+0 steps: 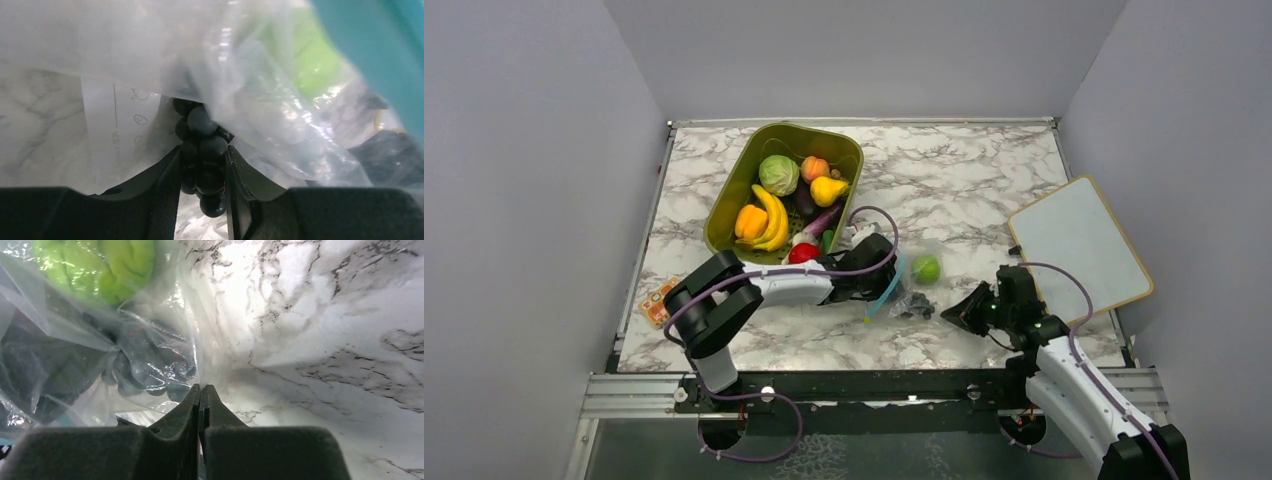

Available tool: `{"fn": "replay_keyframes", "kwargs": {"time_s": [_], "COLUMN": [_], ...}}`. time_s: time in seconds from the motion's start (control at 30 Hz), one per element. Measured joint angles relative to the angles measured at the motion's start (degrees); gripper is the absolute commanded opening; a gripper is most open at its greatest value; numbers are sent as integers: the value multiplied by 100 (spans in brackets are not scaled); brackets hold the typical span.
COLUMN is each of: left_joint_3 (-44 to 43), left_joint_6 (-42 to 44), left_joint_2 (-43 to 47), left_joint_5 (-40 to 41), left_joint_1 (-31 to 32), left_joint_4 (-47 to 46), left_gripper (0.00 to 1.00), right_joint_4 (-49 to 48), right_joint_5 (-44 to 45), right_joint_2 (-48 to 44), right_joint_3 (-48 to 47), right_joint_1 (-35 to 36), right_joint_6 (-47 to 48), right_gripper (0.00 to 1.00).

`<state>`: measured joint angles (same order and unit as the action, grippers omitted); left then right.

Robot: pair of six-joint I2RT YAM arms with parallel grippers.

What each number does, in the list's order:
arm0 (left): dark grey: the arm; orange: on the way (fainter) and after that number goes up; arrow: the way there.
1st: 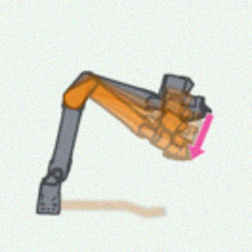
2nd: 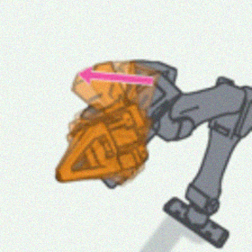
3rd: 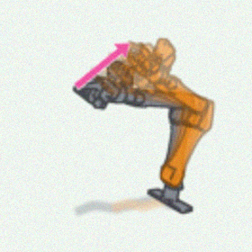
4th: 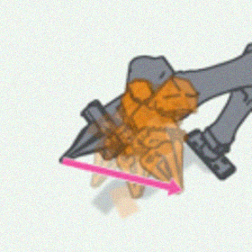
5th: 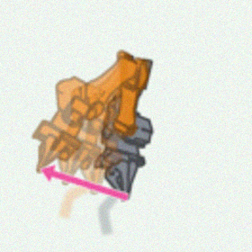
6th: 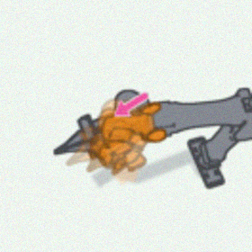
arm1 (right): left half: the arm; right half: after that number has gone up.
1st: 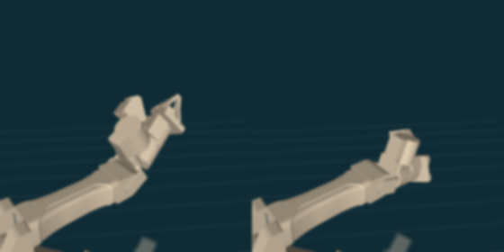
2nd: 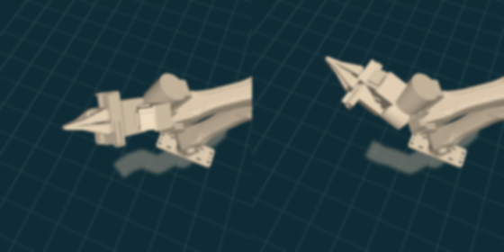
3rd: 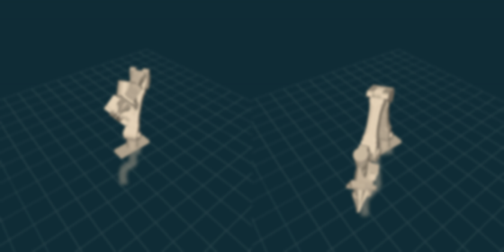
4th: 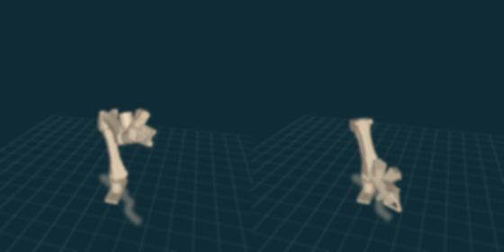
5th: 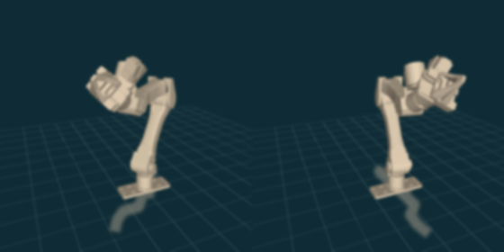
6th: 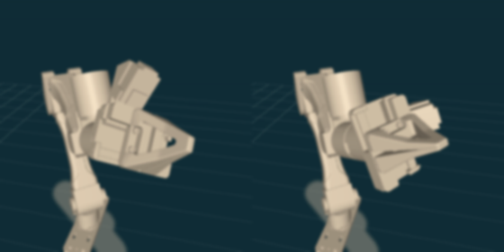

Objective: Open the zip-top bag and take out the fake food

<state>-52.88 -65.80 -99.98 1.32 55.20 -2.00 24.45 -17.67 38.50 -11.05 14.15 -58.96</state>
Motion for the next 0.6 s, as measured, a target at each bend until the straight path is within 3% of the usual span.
{"fn": "replay_keyframes", "kwargs": {"time_s": [0.1,0.3,0.6], "left_joint_3": [26,33,90], "left_joint_6": [146,470,706], "left_joint_2": [302,765,800], "left_joint_5": [175,629,544], "left_joint_1": [4,-15,-63], "left_joint_4": [323,876,874], "left_gripper": [34,52,68], "right_joint_4": [13,177,205], "right_joint_5": [133,385,396], "right_joint_2": [0,2,7], "right_joint_3": [-48,-114,-140], "right_joint_1": [0,0,0], "right_joint_6": [7,48,120], "right_gripper": [1,1,1]}}
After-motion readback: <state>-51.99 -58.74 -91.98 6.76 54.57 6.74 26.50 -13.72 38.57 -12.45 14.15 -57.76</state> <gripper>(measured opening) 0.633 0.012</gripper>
